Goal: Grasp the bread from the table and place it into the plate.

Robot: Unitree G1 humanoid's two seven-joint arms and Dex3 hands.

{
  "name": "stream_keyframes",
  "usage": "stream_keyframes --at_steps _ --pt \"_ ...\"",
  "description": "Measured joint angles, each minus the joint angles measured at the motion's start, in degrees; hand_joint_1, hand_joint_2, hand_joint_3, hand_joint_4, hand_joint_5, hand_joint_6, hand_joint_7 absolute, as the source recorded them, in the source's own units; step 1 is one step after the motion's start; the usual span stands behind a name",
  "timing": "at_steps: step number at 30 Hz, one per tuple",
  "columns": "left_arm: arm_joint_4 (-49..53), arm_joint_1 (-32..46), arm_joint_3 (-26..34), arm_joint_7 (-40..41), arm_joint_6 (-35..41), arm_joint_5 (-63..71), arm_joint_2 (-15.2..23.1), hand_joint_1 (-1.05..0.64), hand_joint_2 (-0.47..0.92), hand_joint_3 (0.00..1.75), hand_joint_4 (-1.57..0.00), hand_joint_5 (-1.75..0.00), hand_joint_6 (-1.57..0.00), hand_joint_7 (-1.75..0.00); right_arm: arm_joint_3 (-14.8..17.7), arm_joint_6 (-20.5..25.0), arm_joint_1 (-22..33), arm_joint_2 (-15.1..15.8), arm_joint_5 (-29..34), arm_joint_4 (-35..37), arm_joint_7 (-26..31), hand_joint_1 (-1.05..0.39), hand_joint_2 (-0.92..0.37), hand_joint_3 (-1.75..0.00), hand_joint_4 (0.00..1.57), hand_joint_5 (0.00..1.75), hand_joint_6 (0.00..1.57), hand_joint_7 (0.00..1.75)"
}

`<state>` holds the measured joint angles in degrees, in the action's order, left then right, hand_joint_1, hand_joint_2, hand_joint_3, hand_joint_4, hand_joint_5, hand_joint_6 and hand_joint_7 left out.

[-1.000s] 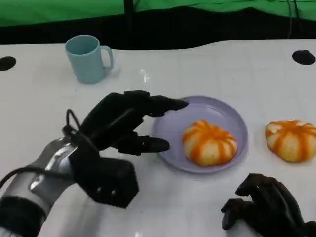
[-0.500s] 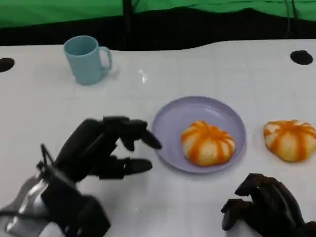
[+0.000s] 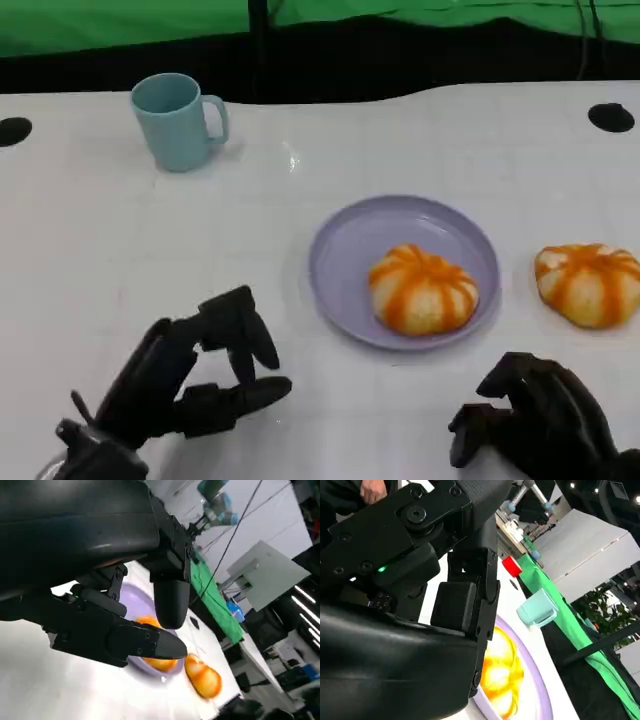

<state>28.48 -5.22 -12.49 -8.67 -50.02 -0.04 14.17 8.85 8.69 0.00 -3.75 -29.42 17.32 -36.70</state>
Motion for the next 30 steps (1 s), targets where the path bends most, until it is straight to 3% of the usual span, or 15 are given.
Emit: stream_keyframes --at_steps 7,12,21,30 --pt "-2.49 2.54 1.57 -8.16 4.82 -7.77 -1.56 -0.67 0.92 0.39 -0.67 -1.75 -0.49 -1.75 -0.06 0.17 0.02 0.0 -0.01 -0.12 -0.01 -1.02 -0.71 0.0 1.57 0.71 1.57 0.32" --pt "-4.9 6.38 2.13 -13.51 11.84 -12.35 -3.43 -0.68 0.92 0.41 -0.68 -1.75 -0.5 -1.75 -0.01 0.1 0.05 0.06 -0.02 -0.08 -0.45 -1.01 -0.72 0.0 1.57 0.71 1.57 0.31" --pt "-6.08 6.57 6.04 -20.81 21.21 -19.06 -6.49 -0.66 0.92 0.38 -0.75 -1.75 -0.56 -1.75 0.13 -0.67 -0.07 0.06 0.0 0.85 -0.96 -1.02 -0.71 0.0 1.57 0.71 1.57 0.35" --pt "-4.66 5.6 9.58 -23.8 22.0 -19.07 -8.34 -0.63 0.92 0.38 -0.75 -1.75 -0.56 -1.75 0.27 -1.76 -1.79 0.05 0.42 2.9 -0.83 -1.03 -0.73 -0.01 1.57 0.72 1.57 0.36"
